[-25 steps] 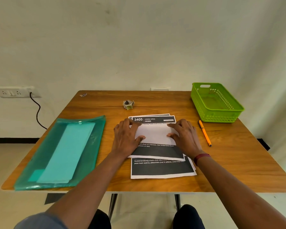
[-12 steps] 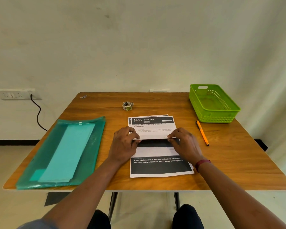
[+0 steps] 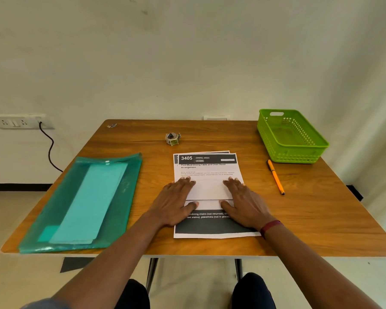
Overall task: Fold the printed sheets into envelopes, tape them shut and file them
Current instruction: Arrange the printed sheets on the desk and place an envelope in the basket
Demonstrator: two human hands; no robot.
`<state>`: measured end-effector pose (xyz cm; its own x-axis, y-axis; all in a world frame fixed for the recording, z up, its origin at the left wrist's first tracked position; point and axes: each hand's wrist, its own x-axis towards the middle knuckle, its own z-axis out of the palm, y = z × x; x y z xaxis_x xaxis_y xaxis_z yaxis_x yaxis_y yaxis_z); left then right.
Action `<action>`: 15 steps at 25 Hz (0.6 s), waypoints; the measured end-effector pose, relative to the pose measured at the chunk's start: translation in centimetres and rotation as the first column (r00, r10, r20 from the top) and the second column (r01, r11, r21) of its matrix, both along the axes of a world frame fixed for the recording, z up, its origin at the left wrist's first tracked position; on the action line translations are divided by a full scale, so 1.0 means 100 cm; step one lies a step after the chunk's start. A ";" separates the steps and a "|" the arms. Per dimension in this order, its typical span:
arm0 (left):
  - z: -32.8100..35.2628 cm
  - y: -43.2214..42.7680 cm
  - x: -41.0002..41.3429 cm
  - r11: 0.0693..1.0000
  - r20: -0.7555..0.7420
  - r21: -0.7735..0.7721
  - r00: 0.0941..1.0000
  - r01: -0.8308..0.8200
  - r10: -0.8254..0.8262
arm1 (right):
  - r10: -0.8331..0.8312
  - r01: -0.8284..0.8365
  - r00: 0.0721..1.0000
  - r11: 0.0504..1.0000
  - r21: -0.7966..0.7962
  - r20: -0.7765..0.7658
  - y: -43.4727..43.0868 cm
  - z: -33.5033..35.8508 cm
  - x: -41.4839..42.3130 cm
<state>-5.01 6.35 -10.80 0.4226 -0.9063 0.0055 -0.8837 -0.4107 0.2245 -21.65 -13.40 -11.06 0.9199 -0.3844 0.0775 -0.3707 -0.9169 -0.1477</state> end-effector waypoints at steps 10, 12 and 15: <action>0.001 -0.030 -0.019 0.998 0.221 0.068 0.975 0.010 -0.025 | 0.109 -0.111 0.987 0.994 -0.008 -0.121 0.031 0.007 0.029; -0.003 -0.031 -0.019 0.997 0.171 0.075 0.985 0.011 -0.024 | 0.122 -0.124 0.983 0.992 -0.004 -0.140 0.032 0.004 0.031; -0.007 -0.030 -0.017 0.997 0.129 0.076 0.992 -0.014 0.004 | 0.131 -0.135 0.980 0.991 -0.018 -0.152 0.030 -0.001 0.029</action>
